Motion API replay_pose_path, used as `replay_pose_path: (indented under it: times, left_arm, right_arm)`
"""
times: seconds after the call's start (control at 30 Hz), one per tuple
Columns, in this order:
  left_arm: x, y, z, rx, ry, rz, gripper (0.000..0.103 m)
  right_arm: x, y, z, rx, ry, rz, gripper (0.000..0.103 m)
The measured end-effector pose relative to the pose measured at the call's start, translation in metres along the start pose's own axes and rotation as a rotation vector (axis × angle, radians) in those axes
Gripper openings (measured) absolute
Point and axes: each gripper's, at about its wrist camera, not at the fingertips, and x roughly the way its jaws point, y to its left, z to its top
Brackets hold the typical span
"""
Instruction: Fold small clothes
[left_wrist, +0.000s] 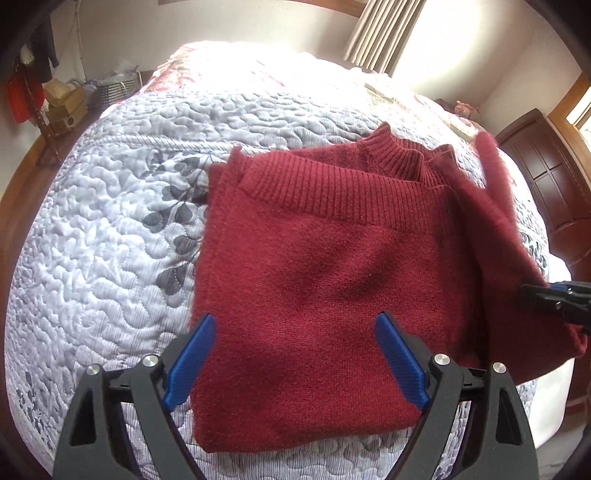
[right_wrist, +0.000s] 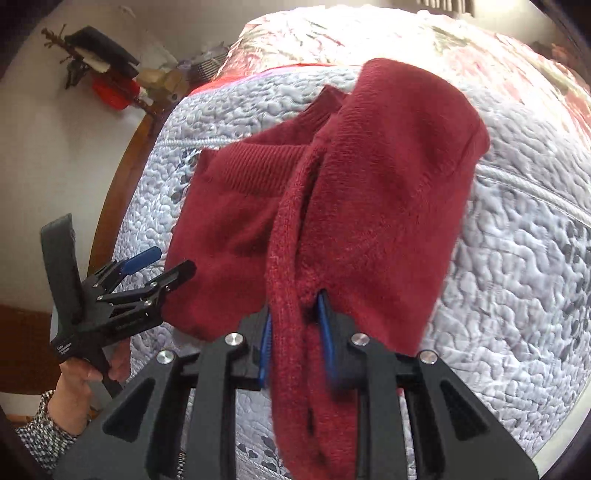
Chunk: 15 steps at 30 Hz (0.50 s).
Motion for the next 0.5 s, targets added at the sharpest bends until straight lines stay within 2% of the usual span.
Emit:
replay_pose_path:
  times: [0.13, 0.17, 0.23, 0.3, 0.43, 0.5]
  left_arm:
    - [0.002, 0.011, -0.003, -0.038, 0.015, -0.005, 0.088]
    - [0.003, 0.012, -0.004, -0.045, 0.021, -0.009, 0.088]
    - [0.003, 0.015, -0.005, -0.062, 0.031, -0.018, 0.088]
    - [0.004, 0.016, -0.005, -0.078, 0.038, -0.037, 0.088]
    - [0.002, 0.006, 0.004, -0.095, 0.042, -0.095, 0.088]
    - [0.002, -0.005, 0.012, -0.088, 0.040, -0.132, 0.088]
  right_arm:
    - [0.052, 0.011, 0.005, -0.022, 0.074, -0.054, 0.021]
    - [0.061, 0.012, 0.005, -0.016, 0.090, -0.047, 0.027]
    - [0.069, 0.007, 0.005, 0.013, 0.110, 0.022, 0.044]
    - [0.065, 0.006, 0.002, 0.022, 0.107, 0.088, 0.048]
    - [0.029, 0.005, -0.006, 0.040, 0.043, 0.209, 0.048]
    - [0.001, -0.009, -0.016, 0.038, -0.010, 0.177, 0.047]
